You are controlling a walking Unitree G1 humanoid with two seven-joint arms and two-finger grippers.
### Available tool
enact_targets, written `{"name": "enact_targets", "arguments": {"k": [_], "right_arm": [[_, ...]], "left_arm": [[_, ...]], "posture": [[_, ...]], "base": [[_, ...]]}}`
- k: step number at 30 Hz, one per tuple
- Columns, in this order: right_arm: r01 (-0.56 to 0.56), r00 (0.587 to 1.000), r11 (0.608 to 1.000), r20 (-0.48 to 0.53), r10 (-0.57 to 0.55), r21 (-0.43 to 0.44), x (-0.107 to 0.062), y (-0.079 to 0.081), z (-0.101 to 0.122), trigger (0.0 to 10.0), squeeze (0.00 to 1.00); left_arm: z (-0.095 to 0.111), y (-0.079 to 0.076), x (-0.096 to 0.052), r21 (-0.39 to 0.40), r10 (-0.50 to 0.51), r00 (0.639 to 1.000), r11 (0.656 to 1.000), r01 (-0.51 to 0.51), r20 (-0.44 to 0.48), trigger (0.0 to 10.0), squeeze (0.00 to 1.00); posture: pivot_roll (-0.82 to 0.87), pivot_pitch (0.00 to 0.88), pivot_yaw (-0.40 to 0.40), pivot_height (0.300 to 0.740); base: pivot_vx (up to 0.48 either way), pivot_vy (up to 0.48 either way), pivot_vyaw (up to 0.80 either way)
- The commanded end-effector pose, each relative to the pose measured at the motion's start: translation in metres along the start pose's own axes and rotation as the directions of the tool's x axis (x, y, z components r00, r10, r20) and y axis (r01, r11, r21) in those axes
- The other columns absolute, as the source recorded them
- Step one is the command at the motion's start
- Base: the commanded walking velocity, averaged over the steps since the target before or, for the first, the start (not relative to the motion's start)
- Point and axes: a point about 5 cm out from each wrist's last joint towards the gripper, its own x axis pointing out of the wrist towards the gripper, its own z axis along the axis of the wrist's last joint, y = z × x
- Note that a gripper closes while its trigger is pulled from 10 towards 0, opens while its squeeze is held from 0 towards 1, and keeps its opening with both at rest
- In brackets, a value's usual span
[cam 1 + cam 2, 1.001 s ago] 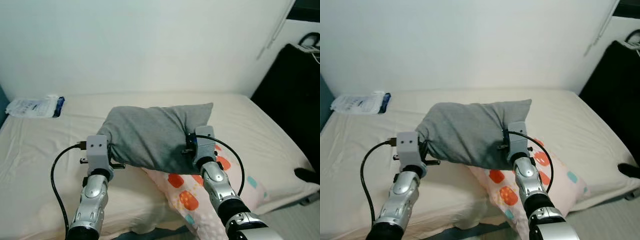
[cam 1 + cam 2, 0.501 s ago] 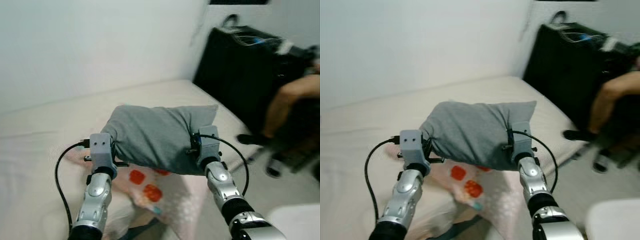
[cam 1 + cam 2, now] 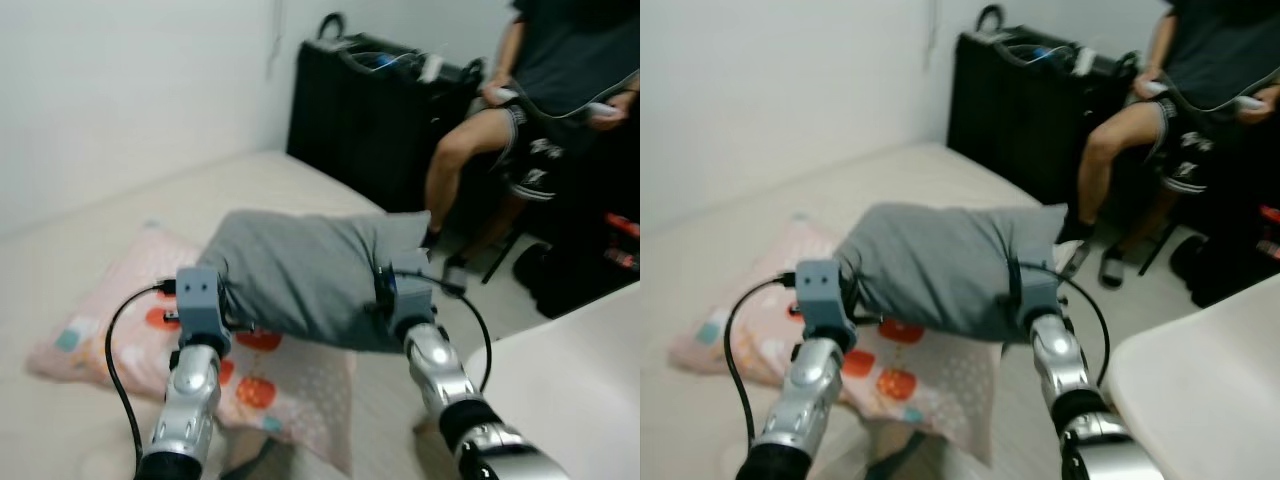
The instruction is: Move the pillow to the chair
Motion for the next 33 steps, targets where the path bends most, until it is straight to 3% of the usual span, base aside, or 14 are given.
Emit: {"name": "enact_targets", "arguments": {"k": [1, 33], "right_arm": [[-0.025, 0.999, 1.000, 0.019, 0.025, -0.013, 0.0034, 0.0024, 0.0065, 10.0, 0.00], [-0.022, 1.000, 1.000, 0.000, 0.022, -0.013, 0.0042, -0.0026, 0.0057, 10.0, 0.00]], "left_arm": [[0.0096, -0.0100, 0.0028, 0.013, -0.033, 0.998, 0.999, 0.033, 0.049, 10.0, 0.00], [0.0042, -0.0177, 0.0036, 0.041, -0.066, 0.998, 0.997, 0.065, 0.021, 10.0, 0.00]], "posture": [[0.00, 0.000, -0.117, 0.740], [-0.01, 0.000, -0.120, 0.740]], "base": [[0.000, 0.000, -0.80], [0.000, 0.000, -0.80]]}}
